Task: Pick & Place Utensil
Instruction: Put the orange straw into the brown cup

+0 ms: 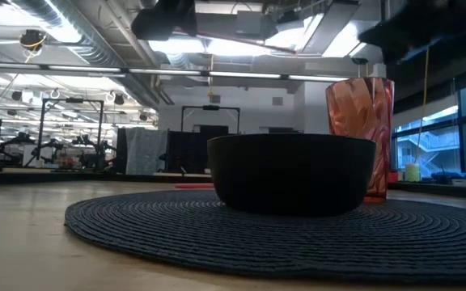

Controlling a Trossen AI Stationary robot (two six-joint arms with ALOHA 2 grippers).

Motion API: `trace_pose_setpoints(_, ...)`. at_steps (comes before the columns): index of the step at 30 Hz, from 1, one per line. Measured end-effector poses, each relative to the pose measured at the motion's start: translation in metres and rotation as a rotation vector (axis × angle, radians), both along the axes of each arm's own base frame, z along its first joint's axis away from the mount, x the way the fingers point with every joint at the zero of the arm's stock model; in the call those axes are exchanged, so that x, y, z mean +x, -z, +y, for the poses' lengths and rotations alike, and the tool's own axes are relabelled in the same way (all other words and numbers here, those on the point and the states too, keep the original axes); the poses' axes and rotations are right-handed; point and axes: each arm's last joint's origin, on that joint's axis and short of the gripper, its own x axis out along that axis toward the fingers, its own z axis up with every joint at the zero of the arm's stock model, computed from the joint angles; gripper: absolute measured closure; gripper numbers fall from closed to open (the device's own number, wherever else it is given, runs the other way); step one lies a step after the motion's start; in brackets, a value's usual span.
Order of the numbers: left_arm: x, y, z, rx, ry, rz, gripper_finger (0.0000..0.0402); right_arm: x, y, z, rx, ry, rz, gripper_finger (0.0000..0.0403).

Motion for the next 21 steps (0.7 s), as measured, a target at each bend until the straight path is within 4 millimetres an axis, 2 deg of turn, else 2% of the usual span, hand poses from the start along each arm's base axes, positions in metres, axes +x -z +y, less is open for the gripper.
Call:
trace_pose_setpoints(5, -0.005, 0.018, -0.007, 0.139, 0.031, 0.155, 0.0399, 0.041, -0.037, 0.000, -0.022, 0.017, 0.216, 0.0383)
trace_pose_setpoints(8, -0.008, 0.027, -0.016, 0.212, 0.059, 0.220, 0.0399, 0.071, -0.044, 0.000, -0.039, 0.008, 0.345, 0.0373)
trace_pose_setpoints(10, -0.012, 0.034, -0.023, 0.269, 0.080, 0.256, 0.0399, 0.092, -0.054, -0.001, -0.048, 0.005, 0.348, 0.0359)
trace_pose_setpoints(15, -0.020, 0.039, -0.049, 0.364, 0.147, 0.254, 0.0399, 0.137, -0.078, -0.002, -0.079, 0.010, 0.333, 0.0296)
trace_pose_setpoints(21, -0.030, 0.044, -0.072, 0.400, 0.227, 0.248, 0.0399, 0.171, -0.099, -0.003, -0.079, 0.012, 0.327, 0.0201)
